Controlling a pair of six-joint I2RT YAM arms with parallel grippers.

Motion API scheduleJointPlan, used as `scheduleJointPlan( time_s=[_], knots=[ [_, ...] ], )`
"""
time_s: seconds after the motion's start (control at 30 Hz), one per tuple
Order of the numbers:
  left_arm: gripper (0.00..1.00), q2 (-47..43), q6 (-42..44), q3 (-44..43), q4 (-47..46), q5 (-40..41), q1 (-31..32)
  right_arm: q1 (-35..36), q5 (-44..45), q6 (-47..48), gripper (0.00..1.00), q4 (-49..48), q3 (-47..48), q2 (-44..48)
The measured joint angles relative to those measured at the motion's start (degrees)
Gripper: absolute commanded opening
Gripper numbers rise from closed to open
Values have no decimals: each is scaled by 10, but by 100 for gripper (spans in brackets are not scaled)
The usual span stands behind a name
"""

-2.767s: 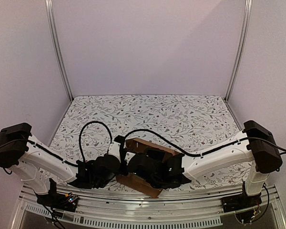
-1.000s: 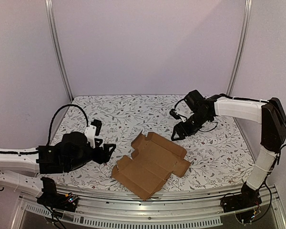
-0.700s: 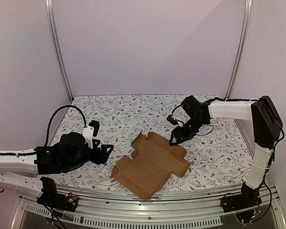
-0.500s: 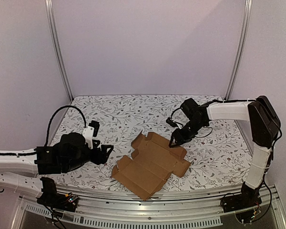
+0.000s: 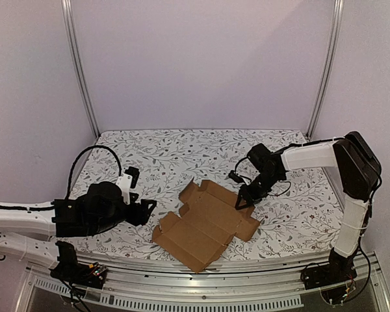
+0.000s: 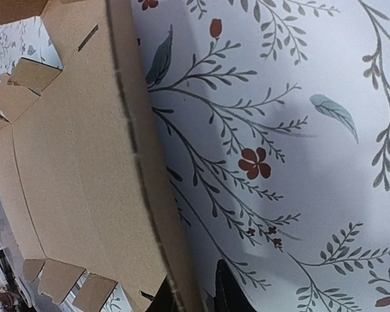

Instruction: Fold the paper box

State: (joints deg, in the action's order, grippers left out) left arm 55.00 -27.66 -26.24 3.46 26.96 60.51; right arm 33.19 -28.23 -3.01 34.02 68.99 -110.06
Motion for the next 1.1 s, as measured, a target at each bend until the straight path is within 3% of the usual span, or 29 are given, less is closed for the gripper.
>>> scheduleJointPlan(
  time_s=[0.07,0.53,1.1],
  knots=[
    [72,3,0,0,-2,-2,0,0,0,-1,0,-1,-5,2],
    [72,6,1,-1,-6,-5,-2,32,79,9,0,-10,-16,80],
    [72,5,31,-34,44,26,-4,226,388,226,0,-21,-35,204]
  ],
)
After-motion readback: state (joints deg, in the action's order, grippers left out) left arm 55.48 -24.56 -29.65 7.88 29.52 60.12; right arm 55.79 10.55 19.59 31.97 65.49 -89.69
